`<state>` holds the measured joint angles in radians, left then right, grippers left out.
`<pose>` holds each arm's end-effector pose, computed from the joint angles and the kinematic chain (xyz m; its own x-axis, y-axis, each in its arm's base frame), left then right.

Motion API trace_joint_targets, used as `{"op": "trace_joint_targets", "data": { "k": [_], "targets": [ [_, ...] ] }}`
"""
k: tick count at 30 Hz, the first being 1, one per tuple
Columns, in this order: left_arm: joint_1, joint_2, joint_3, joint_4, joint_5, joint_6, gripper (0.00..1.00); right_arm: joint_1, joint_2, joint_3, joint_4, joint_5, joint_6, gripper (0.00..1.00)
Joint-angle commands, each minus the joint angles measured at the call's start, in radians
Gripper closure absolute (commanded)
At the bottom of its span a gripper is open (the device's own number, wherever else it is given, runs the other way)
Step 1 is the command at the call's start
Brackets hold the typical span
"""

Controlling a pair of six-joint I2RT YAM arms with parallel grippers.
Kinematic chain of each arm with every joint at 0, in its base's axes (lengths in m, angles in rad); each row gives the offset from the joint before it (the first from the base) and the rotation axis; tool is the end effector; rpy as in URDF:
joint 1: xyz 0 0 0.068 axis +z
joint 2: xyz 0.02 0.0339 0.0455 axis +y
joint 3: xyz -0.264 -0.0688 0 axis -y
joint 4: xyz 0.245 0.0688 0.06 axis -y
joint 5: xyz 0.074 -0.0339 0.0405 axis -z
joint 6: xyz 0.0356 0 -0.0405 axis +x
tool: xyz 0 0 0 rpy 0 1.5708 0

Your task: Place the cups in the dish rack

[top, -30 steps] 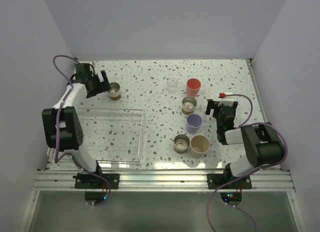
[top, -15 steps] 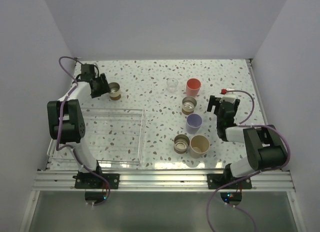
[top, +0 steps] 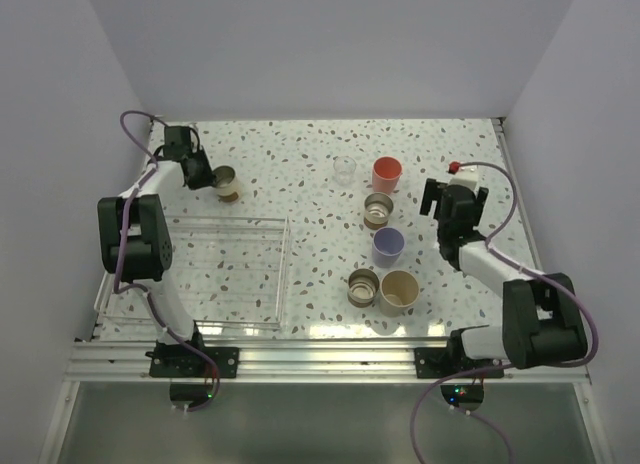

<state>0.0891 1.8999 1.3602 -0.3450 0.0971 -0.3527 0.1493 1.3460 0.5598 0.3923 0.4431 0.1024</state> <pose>0.4143 0.0335 0.2042 -0.7138 -0.4089 -0.5686 -0.2919 0.9117 -0.2892 0.2740 0.0258 0.1991 -0.3513 0.0406 -0.9354 0.2946 0.9531 -0.0693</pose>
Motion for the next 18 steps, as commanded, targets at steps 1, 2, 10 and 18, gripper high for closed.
{"op": "trace_joint_targets", "data": {
  "k": [1,2,10,18],
  "targets": [
    [-0.002,-0.058,0.008,0.102,0.045,-0.009,1.0,-0.002,-0.074,0.116,-0.127,0.007,0.0,0.02],
    [-0.002,-0.062,0.01,0.11,0.061,-0.015,1.0,-0.004,-0.08,0.149,-0.147,-0.006,0.0,0.02],
    [-0.002,-0.111,0.017,0.187,0.154,-0.212,1.0,0.087,-0.025,0.627,-0.421,-0.041,-0.098,0.02],
    [-0.006,-0.211,0.073,0.216,0.361,-0.232,1.0,0.131,0.035,0.936,-0.477,-0.316,0.109,0.02]
  ]
}}
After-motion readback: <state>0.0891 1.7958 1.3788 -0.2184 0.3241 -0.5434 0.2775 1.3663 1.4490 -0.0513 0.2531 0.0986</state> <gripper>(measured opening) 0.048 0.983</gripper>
